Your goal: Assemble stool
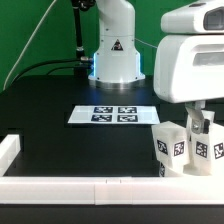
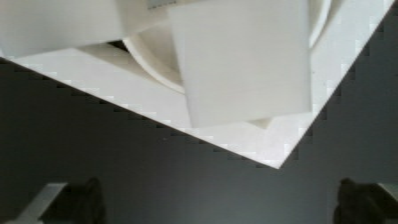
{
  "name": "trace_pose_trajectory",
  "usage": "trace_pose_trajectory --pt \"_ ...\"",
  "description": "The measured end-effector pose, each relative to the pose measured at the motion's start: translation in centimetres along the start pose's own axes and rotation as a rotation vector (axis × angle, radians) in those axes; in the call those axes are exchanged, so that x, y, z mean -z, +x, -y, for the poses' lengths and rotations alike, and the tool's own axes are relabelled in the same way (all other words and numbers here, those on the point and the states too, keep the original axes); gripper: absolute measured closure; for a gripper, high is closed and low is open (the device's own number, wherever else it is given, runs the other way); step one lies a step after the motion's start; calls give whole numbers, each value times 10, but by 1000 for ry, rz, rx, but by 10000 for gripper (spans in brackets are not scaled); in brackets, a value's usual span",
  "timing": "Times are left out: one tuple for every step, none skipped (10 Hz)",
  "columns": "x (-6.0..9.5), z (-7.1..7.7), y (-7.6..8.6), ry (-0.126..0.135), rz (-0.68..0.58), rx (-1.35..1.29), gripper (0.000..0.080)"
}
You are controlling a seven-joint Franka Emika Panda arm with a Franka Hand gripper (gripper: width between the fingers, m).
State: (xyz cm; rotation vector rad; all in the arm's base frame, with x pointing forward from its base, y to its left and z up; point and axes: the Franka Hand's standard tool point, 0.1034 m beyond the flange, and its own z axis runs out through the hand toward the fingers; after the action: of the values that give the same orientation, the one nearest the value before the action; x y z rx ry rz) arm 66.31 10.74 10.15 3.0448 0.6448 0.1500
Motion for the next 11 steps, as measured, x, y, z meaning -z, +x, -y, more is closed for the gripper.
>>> trace_pose_trajectory --pt "-8 1 -8 14 47 1 150" --pt "-17 5 -20 35 137 18 150" --pt "-23 7 -21 34 154 28 150" --pt "-28 12 -24 36 168 32 150" --pt "-28 14 -25 36 173 28 150" --pt "-29 14 -23 28 162 18 150" --pt "-29 12 -23 28 162 16 150" --pt "-29 12 -23 26 162 -6 162" --pt "-29 11 -24 24 163 -23 328" --pt "-29 11 -24 23 163 -38 328" --pt "-29 11 -24 14 164 -153 464"
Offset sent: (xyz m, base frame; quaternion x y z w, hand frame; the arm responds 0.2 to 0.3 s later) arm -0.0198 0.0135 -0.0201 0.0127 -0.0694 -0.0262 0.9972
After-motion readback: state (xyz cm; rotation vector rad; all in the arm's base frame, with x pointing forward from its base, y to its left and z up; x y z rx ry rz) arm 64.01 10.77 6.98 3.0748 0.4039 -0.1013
